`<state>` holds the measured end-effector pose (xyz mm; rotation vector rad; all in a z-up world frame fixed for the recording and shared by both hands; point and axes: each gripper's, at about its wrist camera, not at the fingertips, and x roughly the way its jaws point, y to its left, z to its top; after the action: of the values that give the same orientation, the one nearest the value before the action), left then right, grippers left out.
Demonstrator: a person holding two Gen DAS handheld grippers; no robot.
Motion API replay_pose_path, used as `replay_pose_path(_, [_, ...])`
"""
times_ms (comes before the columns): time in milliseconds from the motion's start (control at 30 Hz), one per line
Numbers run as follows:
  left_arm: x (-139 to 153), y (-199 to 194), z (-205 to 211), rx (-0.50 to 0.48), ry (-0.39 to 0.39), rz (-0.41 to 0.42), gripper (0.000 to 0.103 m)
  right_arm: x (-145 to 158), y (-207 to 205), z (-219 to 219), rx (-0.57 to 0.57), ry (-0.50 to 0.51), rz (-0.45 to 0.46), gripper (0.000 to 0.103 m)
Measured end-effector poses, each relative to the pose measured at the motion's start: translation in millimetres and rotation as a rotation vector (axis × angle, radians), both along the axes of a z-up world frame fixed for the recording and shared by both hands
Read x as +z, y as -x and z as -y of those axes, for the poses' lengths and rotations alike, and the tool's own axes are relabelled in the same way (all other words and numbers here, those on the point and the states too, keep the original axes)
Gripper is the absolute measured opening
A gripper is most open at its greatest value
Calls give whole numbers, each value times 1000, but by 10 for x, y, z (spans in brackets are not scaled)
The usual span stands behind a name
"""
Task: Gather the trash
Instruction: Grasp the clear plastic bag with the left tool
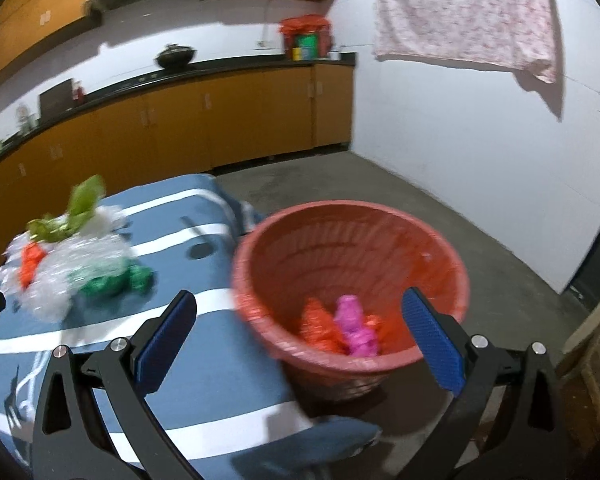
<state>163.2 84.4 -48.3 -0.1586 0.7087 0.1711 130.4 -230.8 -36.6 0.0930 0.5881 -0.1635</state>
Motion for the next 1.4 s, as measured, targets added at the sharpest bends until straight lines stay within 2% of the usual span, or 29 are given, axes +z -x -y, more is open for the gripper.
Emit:
replay_pose_path(167, [-122,200,-576,124,-11,-30,99,5,24,-336,58,12,4,101])
replay_pose_path(333, [-145,358,-883,173,-48,28,99,-1,12,-540,104,-19,-1,101])
replay_pose_path(433, [-143,373,-1042,178,-19,85,99,-20,-3,-608,116,-55,-7,101])
replay_pose_path(600, [-168,-25,-1255,180,73,-3,99,-48,-17,-728,124,-37,-14,101])
replay_pose_path(733, [-159,-405,-1283,173,78,-47,99,-67,-56,-753,118,-13,-23,101])
replay_pose_path(900, [-194,-776,-1277,168,96,-51,99,-108,-151,-703,103,-34,-40,101])
replay_pose_path(1000, [-279,-1037,-1270,176,102,-90,90,-129,-188,-684,97,-42,-45,101])
replay_pose_path(1067, [-358,-1173,-1279,175,105,-126,76,-147,-217,-679,96,-41,-50,101])
replay_pose_path(1133, [-438,-1278,-1300,163,131,-155,68,-163,-240,-680,95,-37,-53,101])
replay_pose_path(1267, [-522,-1348,-1351,162,188,-152,67,-199,-280,-689,96,-32,-62,101])
replay_pose_path(1400, [-558,-1408,-1342,147,178,-153,67,-217,-307,-720,102,-32,-68,101])
